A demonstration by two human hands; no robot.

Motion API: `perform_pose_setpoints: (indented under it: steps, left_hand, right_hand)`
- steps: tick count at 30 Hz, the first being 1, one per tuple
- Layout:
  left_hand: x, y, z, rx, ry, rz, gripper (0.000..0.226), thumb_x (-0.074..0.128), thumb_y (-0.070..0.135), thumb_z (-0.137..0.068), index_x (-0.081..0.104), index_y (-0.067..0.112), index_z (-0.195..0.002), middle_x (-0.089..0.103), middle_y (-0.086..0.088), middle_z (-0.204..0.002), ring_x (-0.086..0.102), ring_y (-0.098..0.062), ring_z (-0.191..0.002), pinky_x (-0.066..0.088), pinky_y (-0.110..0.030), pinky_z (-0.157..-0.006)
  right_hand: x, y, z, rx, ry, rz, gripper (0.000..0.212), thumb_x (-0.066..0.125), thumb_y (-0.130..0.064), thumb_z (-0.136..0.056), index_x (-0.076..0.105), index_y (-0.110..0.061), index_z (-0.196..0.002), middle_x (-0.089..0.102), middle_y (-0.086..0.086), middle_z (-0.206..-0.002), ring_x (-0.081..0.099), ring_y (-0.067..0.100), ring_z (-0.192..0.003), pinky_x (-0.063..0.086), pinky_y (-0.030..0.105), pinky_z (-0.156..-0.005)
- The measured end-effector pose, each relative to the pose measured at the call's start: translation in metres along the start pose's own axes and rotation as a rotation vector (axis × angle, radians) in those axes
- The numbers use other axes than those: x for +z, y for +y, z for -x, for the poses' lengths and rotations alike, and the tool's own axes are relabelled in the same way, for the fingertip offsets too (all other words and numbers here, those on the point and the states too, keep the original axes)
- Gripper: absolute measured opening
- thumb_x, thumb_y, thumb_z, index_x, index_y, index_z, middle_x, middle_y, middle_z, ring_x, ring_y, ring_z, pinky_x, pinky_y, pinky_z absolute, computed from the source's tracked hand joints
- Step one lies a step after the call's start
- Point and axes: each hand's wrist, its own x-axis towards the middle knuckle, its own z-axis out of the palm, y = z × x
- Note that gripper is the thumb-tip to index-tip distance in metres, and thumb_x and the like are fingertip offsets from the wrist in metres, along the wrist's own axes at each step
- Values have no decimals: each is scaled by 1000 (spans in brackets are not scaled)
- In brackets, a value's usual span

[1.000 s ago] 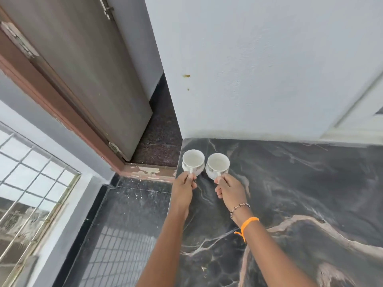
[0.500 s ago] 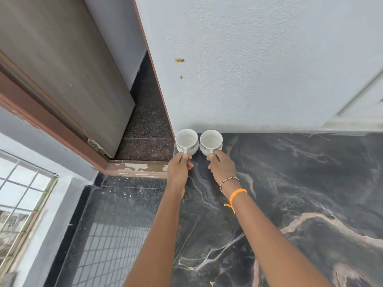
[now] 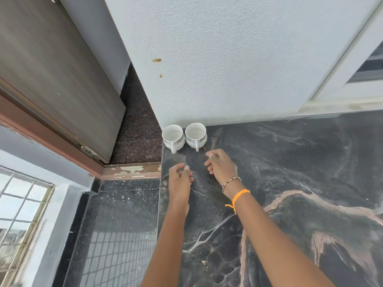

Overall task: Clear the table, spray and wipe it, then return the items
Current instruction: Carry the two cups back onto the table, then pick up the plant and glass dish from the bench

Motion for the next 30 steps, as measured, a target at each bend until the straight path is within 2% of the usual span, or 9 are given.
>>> perform_pose_setpoints:
  steps: [6,9,12,16,20,25,30]
  left_hand:
    - [49,-2,76,5,-140,1,14,47,17,-96,61,19,-96,55,3,-77,51,-9,-68,42,-19,-66]
    - [89,5,122,50,-228,-10,16,47,16,-95,62,14,-98,55,3,-76,51,-8,-69,42,-19,-67]
    - [139,8,176,92,-322,-6,16,47,16,-95,63,16,-95,54,3,-76,50,-7,-67,42,-15,-64]
    - [214,7,257,176,-447,0,21,47,10,-94,63,18,-86,54,2,-72,51,-5,-63,44,-8,-56]
    - [289,-2,338,212,-575,-63,20,46,11,-95,64,18,-89,54,3,-71,50,-4,-62,43,-9,-53]
    - [384,-24,425,228,-730,-122,20,47,11,-94,63,21,-87,57,4,-71,52,-4,-62,45,-15,-62]
    - [473,-54,503,217,-906,-181,23,47,8,-93,63,21,-83,56,4,-69,50,-4,-58,44,-9,-54]
  right_hand:
    - [-75,-3,50,-49,12,-64,14,44,-11,-94,57,-10,-90,59,-2,-68,50,8,-59,41,18,-59]
    - [-136,-5,85,-79,59,-87,18,42,-5,-93,58,-11,-89,59,-3,-68,50,7,-60,41,16,-59]
    - [-211,-2,123,-121,134,-114,18,43,-3,-92,59,-10,-89,60,-1,-69,51,8,-61,42,17,-62]
    - [-322,7,170,-154,236,-162,17,44,-2,-92,60,-8,-91,60,1,-71,51,7,-61,41,6,-51]
    - [-431,30,213,-158,323,-178,18,43,-4,-93,60,-9,-91,60,2,-73,51,9,-63,42,9,-53]
    - [-547,61,262,-157,477,-233,24,43,-3,-93,59,-17,-82,61,0,-69,50,8,-59,40,6,-48]
    - [-650,97,301,-132,627,-295,20,40,3,-92,58,-6,-88,57,4,-65,49,5,-50,35,7,-43]
